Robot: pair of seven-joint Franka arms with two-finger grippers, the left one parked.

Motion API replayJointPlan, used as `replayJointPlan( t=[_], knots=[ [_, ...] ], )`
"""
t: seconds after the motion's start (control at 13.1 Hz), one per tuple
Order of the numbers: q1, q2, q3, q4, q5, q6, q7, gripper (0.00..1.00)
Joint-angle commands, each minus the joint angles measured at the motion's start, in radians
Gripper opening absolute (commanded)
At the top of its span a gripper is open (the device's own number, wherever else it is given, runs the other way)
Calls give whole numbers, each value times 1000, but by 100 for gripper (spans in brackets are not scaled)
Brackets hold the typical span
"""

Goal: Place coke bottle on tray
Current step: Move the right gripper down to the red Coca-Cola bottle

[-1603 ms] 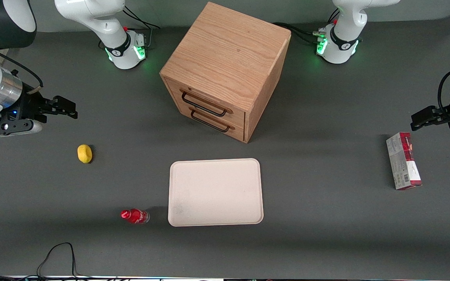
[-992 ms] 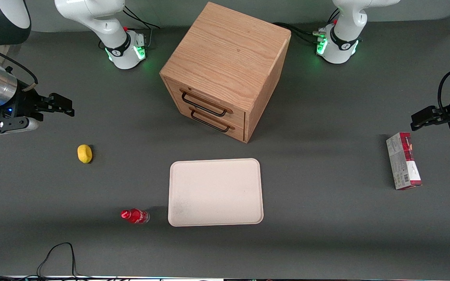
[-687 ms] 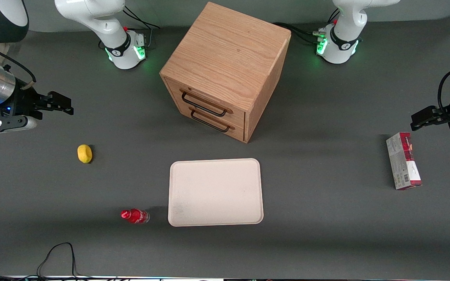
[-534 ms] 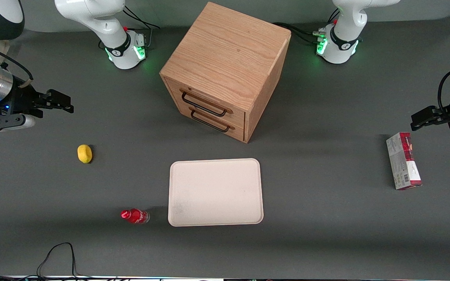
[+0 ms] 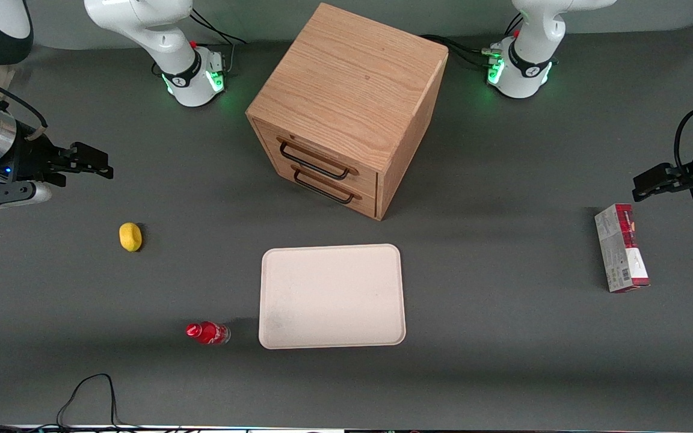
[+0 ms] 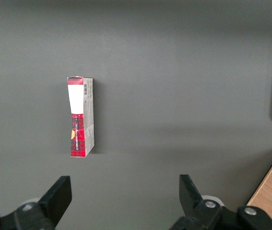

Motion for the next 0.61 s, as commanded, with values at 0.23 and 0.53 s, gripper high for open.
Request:
replayJointPlan(
  t=[0.23, 0.53],
  knots=[
    [27, 424, 4, 559, 12, -138, 54, 100],
    [33, 634, 81, 732, 6, -21, 215, 99]
  ],
)
